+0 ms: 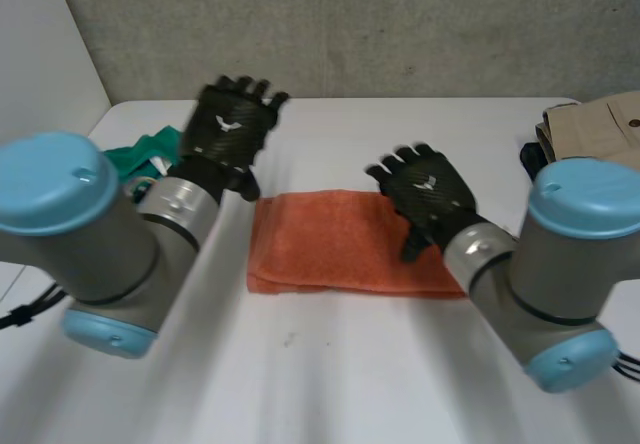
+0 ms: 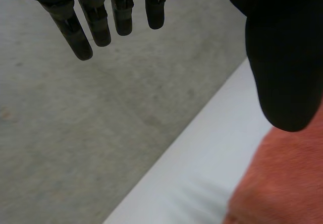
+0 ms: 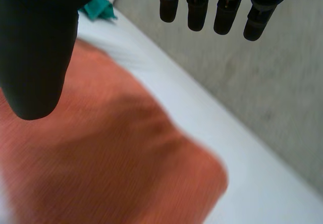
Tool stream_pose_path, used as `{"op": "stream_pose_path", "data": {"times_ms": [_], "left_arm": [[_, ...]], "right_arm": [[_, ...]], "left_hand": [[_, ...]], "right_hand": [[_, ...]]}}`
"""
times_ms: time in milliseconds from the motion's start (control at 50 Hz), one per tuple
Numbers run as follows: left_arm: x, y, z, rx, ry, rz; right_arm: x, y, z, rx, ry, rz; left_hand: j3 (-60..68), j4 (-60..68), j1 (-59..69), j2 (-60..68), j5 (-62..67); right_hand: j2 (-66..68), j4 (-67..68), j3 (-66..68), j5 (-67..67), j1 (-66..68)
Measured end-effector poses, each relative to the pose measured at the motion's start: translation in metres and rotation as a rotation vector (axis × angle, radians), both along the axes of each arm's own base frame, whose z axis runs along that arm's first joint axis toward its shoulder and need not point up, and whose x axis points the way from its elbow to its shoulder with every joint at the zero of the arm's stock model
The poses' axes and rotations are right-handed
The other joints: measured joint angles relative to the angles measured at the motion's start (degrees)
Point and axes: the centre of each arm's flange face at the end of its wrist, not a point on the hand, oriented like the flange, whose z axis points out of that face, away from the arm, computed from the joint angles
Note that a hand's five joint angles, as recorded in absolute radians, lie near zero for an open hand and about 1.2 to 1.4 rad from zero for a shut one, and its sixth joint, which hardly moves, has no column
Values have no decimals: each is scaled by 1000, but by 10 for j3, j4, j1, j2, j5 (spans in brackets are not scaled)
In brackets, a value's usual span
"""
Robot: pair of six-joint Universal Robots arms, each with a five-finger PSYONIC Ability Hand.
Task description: Fold the laundry.
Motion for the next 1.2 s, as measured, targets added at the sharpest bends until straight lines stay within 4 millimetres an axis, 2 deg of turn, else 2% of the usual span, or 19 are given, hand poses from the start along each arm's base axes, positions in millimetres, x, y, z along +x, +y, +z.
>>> {"op": "stream_pose_path", "data": {"times_ms": [80, 120, 200, 220, 300, 400, 460, 480, 520, 580, 660, 700, 780, 920, 1000, 1040, 1120, 1180, 1200], "left_arm": [[-22, 7, -18, 28, -20, -55], [-31, 9, -26, 41, -29, -74], [-44, 12, -41, 66, -48, -100], [-45, 12, -43, 71, -52, -102], [-44, 12, -39, 70, -51, -87], [-26, 5, -16, 42, -26, -1], [-8, -2, 1, 21, -6, 83], [3, -5, 9, 10, 4, 131], [11, -7, 14, 4, 11, 170], [26, -9, 19, 1, 19, 238], [35, -10, 20, 7, 21, 283], [36, -10, 19, 12, 22, 290], [35, -9, 17, 22, 34, 282], [17, -8, 24, 45, 141, 186], [-11, -5, 19, 103, 203, 36], [-23, -4, 11, 144, 203, -25], [-42, -7, -19, 272, 149, -86], [-45, -10, -37, 347, 100, -67], [-43, -12, -54, 414, 48, -28]], "right_arm": [[-25, -2, -18, 131, 24, -77], [-35, -5, -28, 165, 58, -104], [-51, -12, -47, 186, 158, -146], [-54, -16, -50, 172, 189, -158], [-56, -30, -47, 64, 233, -194], [-29, -40, -3, -213, 151, -165], [5, -23, 18, -322, 84, -39], [28, -8, 21, -352, 55, 64], [47, 7, 19, -361, 39, 158], [83, 43, -1, -322, 33, 362], [105, 69, -26, -245, 55, 491], [108, 70, -32, -205, 69, 477], [101, 57, -27, -124, 54, 354], [58, 7, 28, 1, -201, 88], [29, -19, 53, 72, -326, -17], [24, -27, 54, 114, -331, -44], [23, -39, 39, 228, -282, -71], [27, -42, 27, 285, -248, -67], [30, -44, 16, 333, -221, -58]], "left_hand": [[0, 0, 0, 0, 0], [0, 0, 0, 0, 0], [0, 0, 0, 0, 0], [0, 0, 0, 0, 0], [0, 0, 0, 0, 0], [0, 0, 0, 0, 0], [0, 0, 0, 0, 0], [0, 0, 0, 0, 0], [0, 0, 0, 0, 0], [0, 0, 0, 0, 0], [0, 0, 0, 0, 0], [0, 0, 0, 0, 0], [0, 0, 0, 0, 0], [0, 0, 0, 0, 0], [0, 0, 0, 0, 0], [0, 0, 0, 0, 0], [0, 0, 0, 0, 0], [0, 0, 0, 0, 0], [0, 0, 0, 0, 0]], "right_hand": [[9, 9, 9, 8, 7], [89, 79, 79, 76, 76], [390, 378, 381, 373, 378], [518, 506, 508, 490, 482], [558, 564, 561, 538, 491], [558, 566, 562, 548, 491], [558, 566, 562, 553, 491], [558, 566, 562, 556, 491], [558, 566, 562, 556, 491], [530, 536, 533, 527, 479], [192, 203, 202, 196, 175], [47, 61, 61, 47, 34], [1, 1, 0, 0, 0], [1, 1, 0, 0, 0], [1, 1, 0, 0, 0], [1, 1, 0, 0, 0], [1, 1, 0, 0, 0], [1, 1, 0, 0, 0], [1, 1, 0, 0, 0]]}}
